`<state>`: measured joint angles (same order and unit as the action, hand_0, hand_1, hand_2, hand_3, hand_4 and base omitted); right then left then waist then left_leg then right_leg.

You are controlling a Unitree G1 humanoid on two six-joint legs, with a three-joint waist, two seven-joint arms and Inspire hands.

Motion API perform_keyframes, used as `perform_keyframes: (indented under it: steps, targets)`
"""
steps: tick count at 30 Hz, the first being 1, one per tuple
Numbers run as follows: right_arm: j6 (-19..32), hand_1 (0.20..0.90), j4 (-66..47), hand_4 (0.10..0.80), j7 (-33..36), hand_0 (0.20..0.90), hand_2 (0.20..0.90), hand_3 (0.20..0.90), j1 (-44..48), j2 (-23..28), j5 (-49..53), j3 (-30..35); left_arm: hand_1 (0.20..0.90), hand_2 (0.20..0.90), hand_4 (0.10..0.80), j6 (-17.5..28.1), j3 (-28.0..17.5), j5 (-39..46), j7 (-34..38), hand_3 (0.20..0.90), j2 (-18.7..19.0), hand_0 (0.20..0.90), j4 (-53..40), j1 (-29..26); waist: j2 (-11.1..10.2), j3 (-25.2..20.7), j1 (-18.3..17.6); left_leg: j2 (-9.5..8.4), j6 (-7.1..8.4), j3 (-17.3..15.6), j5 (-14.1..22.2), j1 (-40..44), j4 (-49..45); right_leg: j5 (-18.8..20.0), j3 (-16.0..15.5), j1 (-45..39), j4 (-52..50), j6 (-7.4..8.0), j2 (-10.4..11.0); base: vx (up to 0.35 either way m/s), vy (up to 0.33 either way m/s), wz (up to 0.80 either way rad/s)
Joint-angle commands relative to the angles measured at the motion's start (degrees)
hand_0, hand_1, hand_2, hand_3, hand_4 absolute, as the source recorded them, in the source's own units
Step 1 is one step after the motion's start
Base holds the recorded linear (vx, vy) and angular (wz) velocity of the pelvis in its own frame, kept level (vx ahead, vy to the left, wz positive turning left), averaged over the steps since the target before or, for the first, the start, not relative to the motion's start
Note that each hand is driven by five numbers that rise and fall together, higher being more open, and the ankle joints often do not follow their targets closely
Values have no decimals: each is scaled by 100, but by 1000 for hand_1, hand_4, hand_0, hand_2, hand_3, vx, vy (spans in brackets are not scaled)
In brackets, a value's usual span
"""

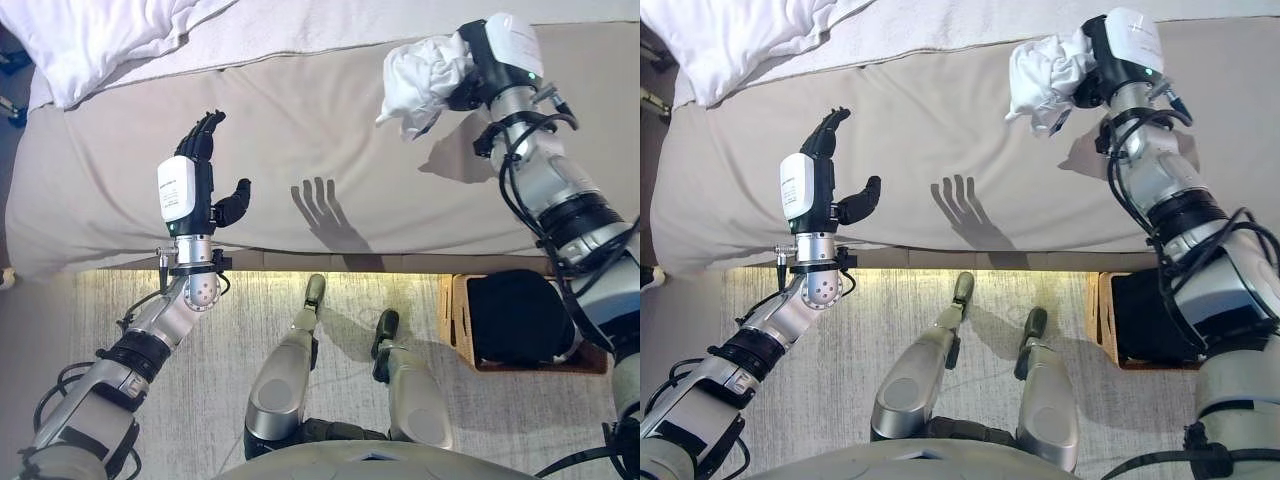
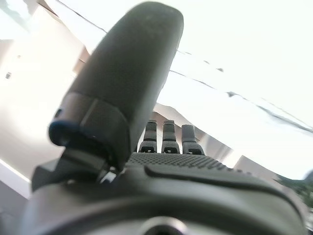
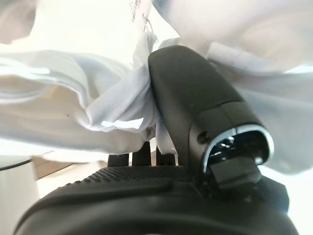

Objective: Pick up the clothes from the bed and place them into the basket

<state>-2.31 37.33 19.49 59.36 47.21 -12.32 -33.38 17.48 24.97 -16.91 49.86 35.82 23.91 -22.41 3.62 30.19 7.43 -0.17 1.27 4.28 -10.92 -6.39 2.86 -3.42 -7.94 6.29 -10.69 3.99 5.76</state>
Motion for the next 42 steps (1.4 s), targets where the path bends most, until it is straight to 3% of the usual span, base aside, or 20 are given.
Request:
perform_keyframes:
  steps: [1, 13, 21, 28, 42]
  targets:
    - [285, 300, -426, 100, 326, 300, 300, 200, -281, 484, 8, 297, 900, 900, 800, 206, -417, -164, 107, 900, 172, 900, -23, 118, -550, -1260, -476, -166, -326, -342, 1107, 378, -224, 616, 468, -64, 515, 143, 153, 64, -19, -30]
    - [255, 300, -740, 100, -308, 300, 300, 200, -1941, 1146, 61, 1680, 900, 900, 800, 386, -467, -459, -463, 900, -37, 900, 288, 421, -687, -2025, -1127, 53, -265, -748, 1282, 960, -64, 659, 1055, -387, 674, 157, -68, 53, -31, -31]
    - [204, 300, -449, 100, -631, 300, 300, 200, -2925, 1024, 350, 2450, 900, 900, 800, 393, -406, -370, -518, 900, -256, 900, 790, 360, -608, -2238, -1570, 166, -219, -1026, 1318, 1201, 81, 650, 1370, -375, 659, 172, -235, -5, -29, -24]
    - [168, 300, -62, 100, -751, 300, 300, 200, -3550, 792, 282, 2665, 900, 900, 800, 384, -387, -456, -666, 900, -417, 900, 811, 480, -524, -2296, -1760, 211, -194, -1174, 1347, 1281, 55, 666, 1476, -388, 698, 112, -333, 3, -42, -15]
    - [165, 300, 1303, 100, -836, 300, 300, 200, -3428, 623, 498, 2597, 900, 900, 800, 322, -215, -436, -700, 900, -508, 900, 863, 452, -186, -2319, -1765, 177, -145, -1153, 1301, 1232, 115, 676, 1361, -333, 784, 70, -337, -4, -7, 0]
